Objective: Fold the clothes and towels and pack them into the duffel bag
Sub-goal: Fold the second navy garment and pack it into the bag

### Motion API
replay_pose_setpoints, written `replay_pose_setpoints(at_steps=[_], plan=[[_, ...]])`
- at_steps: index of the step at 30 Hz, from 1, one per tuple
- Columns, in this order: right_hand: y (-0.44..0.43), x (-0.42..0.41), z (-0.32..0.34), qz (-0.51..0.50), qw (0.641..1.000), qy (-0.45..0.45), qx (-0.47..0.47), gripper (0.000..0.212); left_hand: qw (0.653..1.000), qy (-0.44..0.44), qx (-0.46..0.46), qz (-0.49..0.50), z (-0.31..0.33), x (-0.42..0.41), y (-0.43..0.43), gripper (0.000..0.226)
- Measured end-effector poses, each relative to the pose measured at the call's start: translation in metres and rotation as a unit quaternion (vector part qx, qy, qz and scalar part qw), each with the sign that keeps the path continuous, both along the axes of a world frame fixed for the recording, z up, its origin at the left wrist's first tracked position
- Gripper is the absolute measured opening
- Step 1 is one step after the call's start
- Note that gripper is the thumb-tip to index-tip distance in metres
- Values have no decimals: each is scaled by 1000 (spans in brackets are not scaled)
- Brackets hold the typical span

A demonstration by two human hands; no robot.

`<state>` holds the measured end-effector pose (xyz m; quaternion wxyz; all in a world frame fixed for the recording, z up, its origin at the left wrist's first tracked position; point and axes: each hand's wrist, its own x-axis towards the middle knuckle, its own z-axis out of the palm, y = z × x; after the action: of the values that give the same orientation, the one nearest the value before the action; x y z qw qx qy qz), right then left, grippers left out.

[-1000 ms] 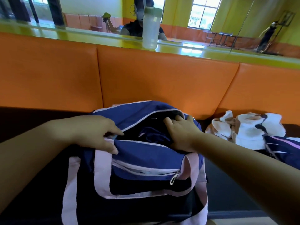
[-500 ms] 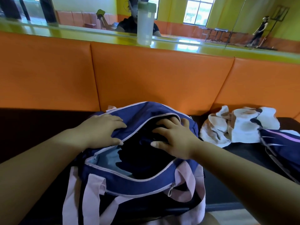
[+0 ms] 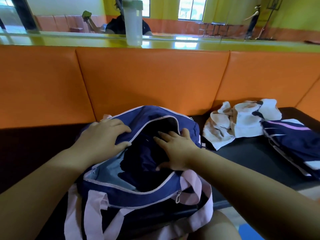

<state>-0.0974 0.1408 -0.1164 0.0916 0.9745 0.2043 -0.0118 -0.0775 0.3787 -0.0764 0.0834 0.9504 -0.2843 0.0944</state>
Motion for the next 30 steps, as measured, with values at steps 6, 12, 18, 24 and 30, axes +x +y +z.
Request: replay_pose_setpoints(at_steps=[6,12,18,24,30], plan=[[-33,-29,32,56,991,-42,115,44,997,8,-54,-52,16,-18,-45,40],[-122,-73,44,-74,988,-35,127,39,988,47,-50,-136,11,-36,-129,35],[-234,-113,22,-263,960,27,89,51,972,54,6,-230,-13,-37,-227,56],[-336,-139,2,-443,893,-2,79,47,949,85,105,-284,-32,-17,-332,40],[-414,-117,-14,-578,808,-62,97,51,940,111,139,-292,-52,7,-432,30]])
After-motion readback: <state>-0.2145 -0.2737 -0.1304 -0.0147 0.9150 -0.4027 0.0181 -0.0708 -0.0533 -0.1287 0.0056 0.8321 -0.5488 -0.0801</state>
